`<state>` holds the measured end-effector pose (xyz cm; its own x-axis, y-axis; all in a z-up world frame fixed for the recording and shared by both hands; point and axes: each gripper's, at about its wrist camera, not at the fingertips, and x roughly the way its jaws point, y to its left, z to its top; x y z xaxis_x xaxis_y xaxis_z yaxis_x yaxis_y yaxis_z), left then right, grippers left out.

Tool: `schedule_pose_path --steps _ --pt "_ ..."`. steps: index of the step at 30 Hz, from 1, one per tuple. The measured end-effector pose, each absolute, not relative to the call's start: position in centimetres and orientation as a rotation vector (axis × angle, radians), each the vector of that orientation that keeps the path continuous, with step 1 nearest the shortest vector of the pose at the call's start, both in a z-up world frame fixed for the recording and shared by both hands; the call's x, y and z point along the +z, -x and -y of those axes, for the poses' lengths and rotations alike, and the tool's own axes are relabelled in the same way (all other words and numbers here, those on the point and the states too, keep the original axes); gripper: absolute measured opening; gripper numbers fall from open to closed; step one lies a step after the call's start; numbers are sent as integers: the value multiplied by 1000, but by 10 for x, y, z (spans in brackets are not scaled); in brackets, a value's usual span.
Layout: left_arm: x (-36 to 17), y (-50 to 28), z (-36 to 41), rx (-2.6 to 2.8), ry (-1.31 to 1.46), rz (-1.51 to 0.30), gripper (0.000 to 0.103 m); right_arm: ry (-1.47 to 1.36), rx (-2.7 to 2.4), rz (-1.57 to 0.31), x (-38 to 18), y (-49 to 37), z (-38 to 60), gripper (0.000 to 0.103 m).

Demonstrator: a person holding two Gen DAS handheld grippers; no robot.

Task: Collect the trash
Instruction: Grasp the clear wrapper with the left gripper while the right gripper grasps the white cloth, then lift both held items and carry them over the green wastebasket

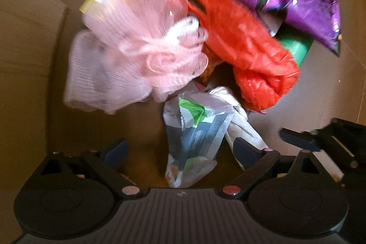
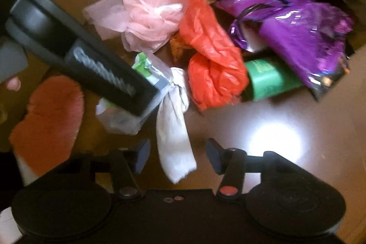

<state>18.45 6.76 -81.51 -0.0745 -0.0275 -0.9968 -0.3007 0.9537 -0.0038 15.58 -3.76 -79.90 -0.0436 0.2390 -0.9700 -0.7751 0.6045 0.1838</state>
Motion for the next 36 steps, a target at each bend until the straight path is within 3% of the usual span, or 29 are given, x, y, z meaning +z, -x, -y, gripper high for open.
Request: schedule_pose_path --steps 2,3,6,9,11,13,16,18,24,30,32,33,35,36 --pt "-829 -183 -70 225 292 -1650 89 491 876 -1386 -811 -156 31 49" --pt "-834 -182 -70 219 302 -1662 80 491 875 -1390 -816 -155 29 47" --pt "-843 -180 -69 214 299 -1673 71 491 864 -1393 -825 -154 24 35" --pt "-848 -178 -70 204 326 -1686 52 481 851 -1383 -824 -155 24 27" --pt "-848 -177 -69 206 336 -1684 38 474 848 -1389 -824 -156 25 10" --pt "-845 -175 -70 209 350 -1679 28 480 843 -1392 -824 -155 25 3" --pt "-829 -170 -71 214 367 -1682 18 467 833 -1403 -821 -151 25 1" --pt "-814 -167 -70 213 366 -1688 18 449 836 -1424 -817 -146 30 1" --pt "-740 -161 -62 189 382 -1676 12 402 833 -1438 -736 -133 60 1" --pt "-667 -164 -47 193 349 -1644 12 326 767 -1427 -645 -138 82 1" --pt "-668 -169 -38 167 316 -1635 13 305 757 -1422 -618 -138 83 1" --pt "-669 -172 -36 153 304 -1631 18 303 755 -1419 -612 -140 83 1" --pt "-687 -176 -34 144 313 -1626 45 303 756 -1415 -602 -141 89 1" --pt "-699 -178 -37 144 335 -1614 74 305 755 -1415 -601 -143 91 1"
